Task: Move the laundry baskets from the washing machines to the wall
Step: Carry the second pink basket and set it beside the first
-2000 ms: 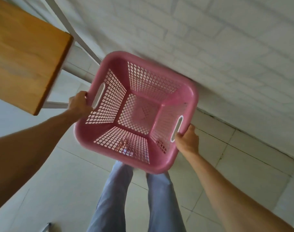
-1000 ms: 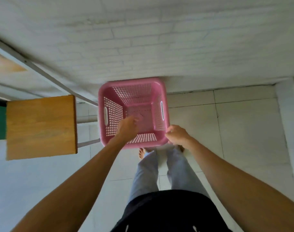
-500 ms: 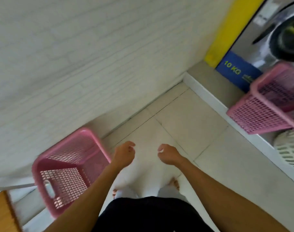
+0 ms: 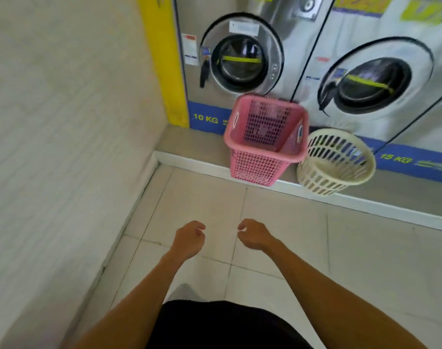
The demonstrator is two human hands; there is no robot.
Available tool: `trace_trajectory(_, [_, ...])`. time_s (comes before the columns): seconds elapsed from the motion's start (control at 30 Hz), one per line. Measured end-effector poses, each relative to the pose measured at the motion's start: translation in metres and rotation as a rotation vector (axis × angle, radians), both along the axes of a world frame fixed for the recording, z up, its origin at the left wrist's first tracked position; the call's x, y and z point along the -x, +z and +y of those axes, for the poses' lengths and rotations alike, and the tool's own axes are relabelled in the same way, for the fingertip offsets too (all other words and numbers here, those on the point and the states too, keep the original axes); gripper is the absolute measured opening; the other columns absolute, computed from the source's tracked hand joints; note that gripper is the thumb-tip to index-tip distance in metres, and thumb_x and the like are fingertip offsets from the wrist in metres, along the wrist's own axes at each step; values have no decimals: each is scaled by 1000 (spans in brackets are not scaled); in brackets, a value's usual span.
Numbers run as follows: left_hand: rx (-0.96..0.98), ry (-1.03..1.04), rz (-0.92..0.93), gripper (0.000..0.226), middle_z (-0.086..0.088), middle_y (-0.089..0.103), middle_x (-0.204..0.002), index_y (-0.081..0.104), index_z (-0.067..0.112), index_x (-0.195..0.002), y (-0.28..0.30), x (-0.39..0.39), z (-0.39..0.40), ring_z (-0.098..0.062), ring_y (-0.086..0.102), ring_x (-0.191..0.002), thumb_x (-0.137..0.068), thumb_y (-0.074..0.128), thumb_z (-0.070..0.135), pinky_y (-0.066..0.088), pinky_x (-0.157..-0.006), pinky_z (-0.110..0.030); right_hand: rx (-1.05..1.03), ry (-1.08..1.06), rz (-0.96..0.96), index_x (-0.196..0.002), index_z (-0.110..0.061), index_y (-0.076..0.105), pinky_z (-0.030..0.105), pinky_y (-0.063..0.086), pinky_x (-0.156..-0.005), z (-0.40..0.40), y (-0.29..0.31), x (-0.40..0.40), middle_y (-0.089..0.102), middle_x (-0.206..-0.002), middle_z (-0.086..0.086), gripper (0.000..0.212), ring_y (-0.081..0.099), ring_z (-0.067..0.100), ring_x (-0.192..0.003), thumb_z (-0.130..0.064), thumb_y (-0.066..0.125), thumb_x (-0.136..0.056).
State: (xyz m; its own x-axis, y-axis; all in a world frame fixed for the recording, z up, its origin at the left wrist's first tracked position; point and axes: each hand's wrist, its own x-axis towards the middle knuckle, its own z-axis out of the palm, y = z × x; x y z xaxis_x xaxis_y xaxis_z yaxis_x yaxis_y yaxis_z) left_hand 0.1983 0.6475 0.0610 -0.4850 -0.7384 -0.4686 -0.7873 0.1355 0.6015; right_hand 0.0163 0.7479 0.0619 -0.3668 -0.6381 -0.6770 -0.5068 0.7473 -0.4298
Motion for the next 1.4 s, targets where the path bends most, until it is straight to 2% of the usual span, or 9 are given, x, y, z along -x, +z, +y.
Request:
trace_trajectory(0.3, [34, -174, -30, 34, -2, 63, -128, 65, 16, -119, -8, 118, -89, -19, 58, -116, -95, 40, 13, 41, -94, -22, 37, -232, -22, -140, -4, 54, 38, 45, -111, -44, 3, 112, 50, -149, 12, 43, 55, 30, -131, -15, 51, -99])
trace_trajectory(0.53, [-31, -251, -66, 35, -2, 63, -128, 66, 16, -118, -19, 195, -179, -20, 58, -115, -93, 42, 12, 43, -97, -25, 13, -426, -14, -122, 5, 62, 40, 57, -93, -106, 9, 189, 67, -120, 21, 31, 70, 34, -105, -9, 50, -96])
trace_trajectory(0.63, [-75, -264, -63, 34, -2, 64, -126, 66, 17, -116, -18, 226, -217, -18, 58, -109, -92, 43, 11, 42, -87, -20, 53, -523, -35, -120, 6, 63, 44, 58, -94, -136, 11, 222, 69, -117, 21, 30, 70, 35, -104, -9, 51, -97])
trace_trajectory(0.77, [-66, -315, -124, 35, -2, 63, -127, 66, 17, -117, -18, 266, -259, -22, 57, -117, -91, 44, 11, 43, -94, -24, 104, -709, -90, -124, 2, 60, 45, 60, -89, -161, 12, 263, 67, -109, 13, 29, 72, 32, -96, -9, 53, -98])
trace_trajectory(0.9, [-36, -311, -164, 35, -3, 64, -126, 67, 17, -117, -24, 312, -296, -24, 58, -117, -90, 45, 13, 44, -98, -29, 79, -736, -103, -121, 4, 61, 48, 59, -88, -178, 6, 313, 69, -112, 24, 27, 67, 31, -85, -10, 50, -100])
trace_trajectory(1.03, [-15, -283, -184, 25, -7, 70, -113, 70, 18, -106, -32, 358, -325, -28, 63, -104, -90, 51, 17, 48, -83, -31, 24, -759, -102, -109, 2, 60, 46, 60, -86, -198, -9, 371, 66, -101, 17, 23, 65, 26, -79, -16, 47, -102])
trace_trajectory(1.17, [-74, -189, -176, 14, -7, 71, -107, 68, 24, -90, -35, 403, -350, -28, 65, -97, -86, 55, 19, 50, -79, -32, 40, -725, -28, -126, 1, 61, 42, 53, -97, -225, -34, 433, 65, -124, 18, 37, 63, 35, -113, -22, 43, -104])
trace_trajectory(1.3, [-71, -196, -228, 53, -8, 67, -117, 69, 15, -109, -39, 445, -368, -32, 63, -108, -66, 46, 36, 46, -87, -31, 66, -733, 88, -136, -8, 53, 47, 56, -91, -236, -53, 472, 57, -132, 21, 46, 60, 38, -114, -32, 48, -97])
trace_trajectory(1.4, [-67, -212, -290, 42, -5, 67, -120, 66, 19, -111, -55, 466, -382, -28, 63, -108, -75, 53, 33, 46, -86, -29, 22, -696, 146, -144, -15, 46, 56, 46, -103, -241, -60, 493, 48, -138, 21, 51, 46, 41, -128, -32, 50, -95])
